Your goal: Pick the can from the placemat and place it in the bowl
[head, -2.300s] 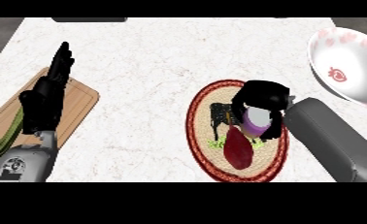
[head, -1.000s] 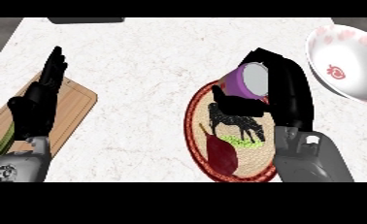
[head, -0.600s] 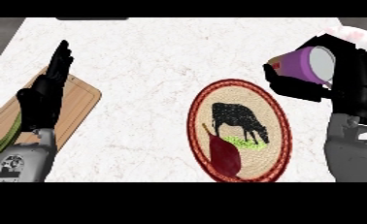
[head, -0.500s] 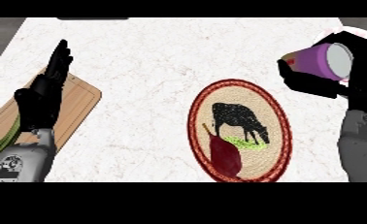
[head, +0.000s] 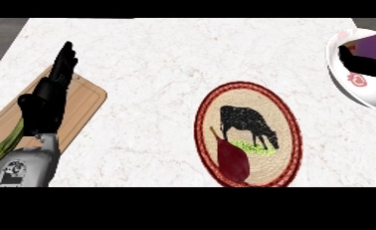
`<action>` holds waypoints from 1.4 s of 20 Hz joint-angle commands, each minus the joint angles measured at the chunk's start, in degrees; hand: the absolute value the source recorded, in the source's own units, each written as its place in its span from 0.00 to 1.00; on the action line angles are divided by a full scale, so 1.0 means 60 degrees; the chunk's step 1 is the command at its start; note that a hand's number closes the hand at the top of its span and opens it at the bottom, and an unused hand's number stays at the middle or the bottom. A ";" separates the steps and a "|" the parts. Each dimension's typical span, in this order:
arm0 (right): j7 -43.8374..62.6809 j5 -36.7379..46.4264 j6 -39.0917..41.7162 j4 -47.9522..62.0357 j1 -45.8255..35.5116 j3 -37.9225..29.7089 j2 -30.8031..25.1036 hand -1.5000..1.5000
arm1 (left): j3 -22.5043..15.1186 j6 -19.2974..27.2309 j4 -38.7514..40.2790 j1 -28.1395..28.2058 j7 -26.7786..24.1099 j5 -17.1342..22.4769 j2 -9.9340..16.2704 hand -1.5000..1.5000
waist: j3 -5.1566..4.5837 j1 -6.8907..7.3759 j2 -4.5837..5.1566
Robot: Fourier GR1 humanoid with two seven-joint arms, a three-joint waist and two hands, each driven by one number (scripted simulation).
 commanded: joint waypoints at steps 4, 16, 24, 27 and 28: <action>-0.2269 0.0924 -0.1229 0.3790 -0.0540 -0.0633 -0.1295 1.00 | 0.0032 0.0032 0.0029 -0.0209 -0.0006 -0.0104 -0.0086 0.50 | 0.0009 0.0134 0.0063; -0.5067 -0.0504 -0.1025 0.9046 -0.2246 -0.2169 -0.1567 0.00 | -0.0067 -0.0156 -0.0171 -0.0696 0.0594 -0.0127 -0.0167 0.50 | 0.0055 0.0347 0.0154; -0.7152 -0.1723 0.0062 0.9824 -0.3017 -0.3297 -0.2182 0.00 | 0.0082 -0.0289 0.0023 -0.0436 0.0211 -0.0019 -0.0148 0.50 | 0.0047 0.0351 0.0149; -0.7587 -0.2088 0.0087 1.0286 -0.2936 -0.3722 -0.2335 0.00 | -0.0064 -0.0046 0.0150 -0.0428 0.0103 -0.0287 -0.0364 0.50 | 0.0040 0.0292 0.0139; -0.7586 -0.2134 -0.0274 1.0375 -0.2962 -0.3815 -0.2284 0.00 | -0.0109 0.0029 0.0100 -0.0043 -0.0248 -0.0394 -0.0404 0.50 | 0.0035 0.0315 0.0128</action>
